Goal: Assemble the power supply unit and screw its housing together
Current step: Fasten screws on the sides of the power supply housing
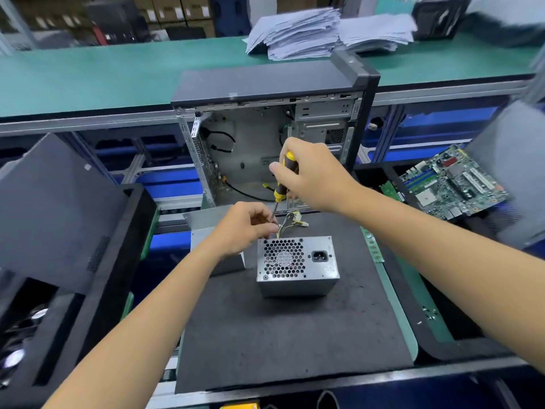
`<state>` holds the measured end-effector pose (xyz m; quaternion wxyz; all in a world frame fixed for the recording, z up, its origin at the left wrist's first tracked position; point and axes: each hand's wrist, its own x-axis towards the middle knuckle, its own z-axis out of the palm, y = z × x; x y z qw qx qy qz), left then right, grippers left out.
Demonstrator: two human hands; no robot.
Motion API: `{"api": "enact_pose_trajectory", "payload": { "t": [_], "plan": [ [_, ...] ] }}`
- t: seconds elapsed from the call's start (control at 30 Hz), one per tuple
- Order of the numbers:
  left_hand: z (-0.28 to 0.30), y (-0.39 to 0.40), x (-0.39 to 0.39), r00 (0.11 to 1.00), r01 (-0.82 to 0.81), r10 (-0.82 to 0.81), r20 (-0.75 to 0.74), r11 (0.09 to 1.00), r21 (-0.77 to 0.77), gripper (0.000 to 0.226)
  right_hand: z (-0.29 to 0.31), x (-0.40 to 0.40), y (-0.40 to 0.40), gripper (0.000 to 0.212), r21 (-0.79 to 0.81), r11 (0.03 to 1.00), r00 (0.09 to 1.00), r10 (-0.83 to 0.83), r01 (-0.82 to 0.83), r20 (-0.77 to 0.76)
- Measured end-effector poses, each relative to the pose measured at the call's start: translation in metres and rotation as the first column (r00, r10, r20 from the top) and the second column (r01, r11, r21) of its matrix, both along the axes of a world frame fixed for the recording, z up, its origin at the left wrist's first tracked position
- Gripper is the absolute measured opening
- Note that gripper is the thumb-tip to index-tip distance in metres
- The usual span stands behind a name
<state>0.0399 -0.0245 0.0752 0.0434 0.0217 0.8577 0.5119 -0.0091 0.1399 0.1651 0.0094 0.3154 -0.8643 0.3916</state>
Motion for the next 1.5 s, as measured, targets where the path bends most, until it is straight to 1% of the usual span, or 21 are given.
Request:
{"api": "enact_pose_trajectory", "payload": {
  "t": [0.1, 0.23, 0.37, 0.47, 0.57, 0.7, 0.77, 0.83, 0.93, 1.03, 1.1, 1.23, 1.4, 1.47, 1.5],
  "plan": [
    [0.000, 0.002, 0.002, 0.999, 0.030, -0.030, -0.014, 0.999, -0.012, 0.006, 0.003, 0.005, 0.005, 0.023, -0.022, 1.000, 1.000, 0.000, 0.000, -0.005],
    [-0.003, 0.004, 0.002, 0.999, 0.050, -0.051, -0.017, 0.999, -0.007, 0.016, 0.006, 0.009, 0.012, 0.021, -0.051, 0.999, 1.000, -0.018, 0.017, -0.020],
    [-0.008, 0.007, 0.001, 0.998, 0.066, -0.066, -0.009, 0.998, 0.009, 0.016, 0.005, 0.012, 0.018, 0.021, -0.026, 0.999, 1.000, -0.025, 0.025, -0.009],
    [-0.010, 0.012, 0.000, 0.996, 0.091, -0.091, -0.014, 0.996, -0.016, 0.015, 0.004, 0.013, 0.021, 0.022, -0.021, 1.000, 1.000, -0.023, 0.023, -0.002],
    [-0.013, 0.018, -0.001, 0.996, 0.079, -0.081, -0.036, 0.995, -0.054, 0.021, 0.004, 0.015, 0.023, 0.022, -0.002, 1.000, 1.000, -0.024, 0.024, -0.011],
    [-0.020, 0.026, 0.002, 0.997, 0.070, -0.072, -0.041, 0.996, -0.052, 0.020, 0.001, 0.017, 0.028, 0.022, 0.038, 0.999, 1.000, -0.020, 0.020, -0.014],
    [-0.024, 0.028, 0.004, 0.994, 0.091, -0.096, -0.052, 0.991, -0.094, 0.021, 0.000, 0.017, 0.032, 0.021, 0.075, 0.997, 1.000, 0.010, -0.009, -0.011],
    [-0.027, 0.031, 0.007, 0.989, 0.130, -0.138, -0.044, 0.978, -0.161, 0.021, 0.000, 0.017, 0.035, 0.021, 0.161, 0.984, 0.997, 0.080, -0.076, -0.018],
    [-0.031, 0.036, 0.012, 0.977, 0.195, -0.209, -0.029, 0.946, -0.258, 0.018, 0.001, 0.018, 0.037, 0.019, 0.310, 0.921, 0.968, 0.251, -0.237, -0.005],
    [-0.035, 0.043, 0.018, 0.965, 0.252, -0.263, 0.003, 0.921, -0.297, 0.016, 0.000, 0.019, 0.038, 0.015, 0.390, 0.858, 0.935, 0.354, -0.334, 0.022],
    [-0.036, 0.045, 0.020, 0.959, 0.271, -0.285, 0.008, 0.904, -0.331, 0.015, -0.002, 0.020, 0.039, 0.013, 0.412, 0.829, 0.917, 0.396, -0.377, 0.043],
    [-0.039, 0.050, 0.024, 0.954, 0.288, -0.299, 0.030, 0.880, -0.378, 0.022, -0.006, 0.022, 0.042, 0.011, 0.430, 0.793, 0.891, 0.447, -0.432, 0.072],
    [-0.041, 0.053, 0.027, 0.945, 0.286, -0.322, -0.059, 0.900, -0.329, 0.020, -0.008, 0.023, 0.045, 0.010, 0.436, 0.777, 0.878, 0.474, -0.454, 0.070],
    [-0.041, 0.052, 0.026, 0.946, 0.293, -0.323, -0.038, 0.897, -0.332, 0.020, -0.007, 0.024, 0.046, 0.009, 0.444, 0.771, 0.875, 0.480, -0.456, 0.066],
    [-0.041, 0.051, 0.026, 0.947, 0.299, -0.320, -0.019, 0.903, -0.309, 0.017, -0.007, 0.025, 0.046, 0.009, 0.452, 0.768, 0.874, 0.483, -0.454, 0.057]
  ]
}}
